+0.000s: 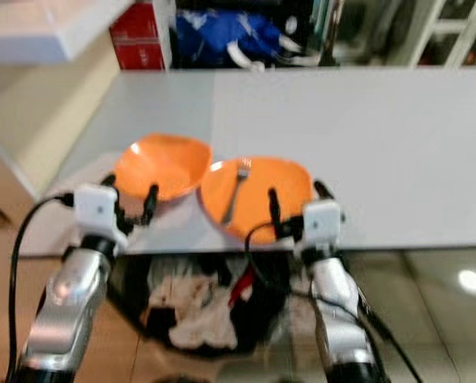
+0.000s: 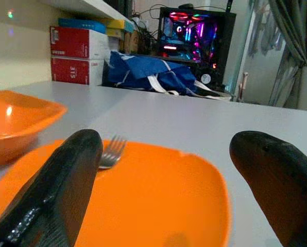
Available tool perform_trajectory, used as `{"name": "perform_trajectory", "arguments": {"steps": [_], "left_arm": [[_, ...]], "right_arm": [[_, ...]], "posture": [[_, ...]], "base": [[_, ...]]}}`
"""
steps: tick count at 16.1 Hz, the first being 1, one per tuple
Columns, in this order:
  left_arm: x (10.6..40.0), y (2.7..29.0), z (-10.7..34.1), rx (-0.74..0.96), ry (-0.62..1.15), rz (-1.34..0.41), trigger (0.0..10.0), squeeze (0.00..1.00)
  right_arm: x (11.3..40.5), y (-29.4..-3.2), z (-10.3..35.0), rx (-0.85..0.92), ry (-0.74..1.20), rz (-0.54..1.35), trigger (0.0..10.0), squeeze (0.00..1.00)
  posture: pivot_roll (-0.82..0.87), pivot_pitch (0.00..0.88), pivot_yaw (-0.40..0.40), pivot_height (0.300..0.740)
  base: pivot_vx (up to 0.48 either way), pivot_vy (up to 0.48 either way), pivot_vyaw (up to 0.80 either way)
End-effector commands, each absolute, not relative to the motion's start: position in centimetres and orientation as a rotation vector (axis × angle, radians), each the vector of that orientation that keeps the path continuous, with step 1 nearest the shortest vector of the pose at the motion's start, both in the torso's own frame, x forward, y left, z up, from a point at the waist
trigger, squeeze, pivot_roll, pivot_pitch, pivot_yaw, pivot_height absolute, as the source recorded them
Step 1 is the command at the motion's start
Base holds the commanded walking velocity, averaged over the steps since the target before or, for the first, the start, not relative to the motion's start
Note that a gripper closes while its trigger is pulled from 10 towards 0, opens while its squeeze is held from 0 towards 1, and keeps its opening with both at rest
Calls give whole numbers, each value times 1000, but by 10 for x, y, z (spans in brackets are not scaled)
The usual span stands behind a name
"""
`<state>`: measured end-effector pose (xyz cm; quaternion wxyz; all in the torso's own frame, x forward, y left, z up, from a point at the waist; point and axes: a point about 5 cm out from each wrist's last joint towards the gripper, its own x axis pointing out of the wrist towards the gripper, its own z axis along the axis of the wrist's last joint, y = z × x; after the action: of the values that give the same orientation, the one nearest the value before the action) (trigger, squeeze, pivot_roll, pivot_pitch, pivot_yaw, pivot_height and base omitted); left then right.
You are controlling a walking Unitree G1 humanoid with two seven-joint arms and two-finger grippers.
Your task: Setting the table
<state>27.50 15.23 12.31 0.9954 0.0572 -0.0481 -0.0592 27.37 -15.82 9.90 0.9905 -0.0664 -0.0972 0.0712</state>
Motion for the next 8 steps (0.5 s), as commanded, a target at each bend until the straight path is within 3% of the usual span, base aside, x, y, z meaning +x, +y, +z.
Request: {"name": "perform_trajectory", "arguments": {"steps": [1, 8], "left_arm": [[276, 150, 125, 107, -92, -114, 10000, 0], [281, 152, 124, 69, -55, -83, 10000, 0]], "right_arm": [[272, -162, 98, -148, -187, 140, 10000, 16], [270, -163, 97, -156, -179, 153, 10000, 12]], "posture": [[-109, 0, 73, 740], [-112, 0, 69, 740]], "base": [[0, 480, 0], [0, 480, 0]]}}
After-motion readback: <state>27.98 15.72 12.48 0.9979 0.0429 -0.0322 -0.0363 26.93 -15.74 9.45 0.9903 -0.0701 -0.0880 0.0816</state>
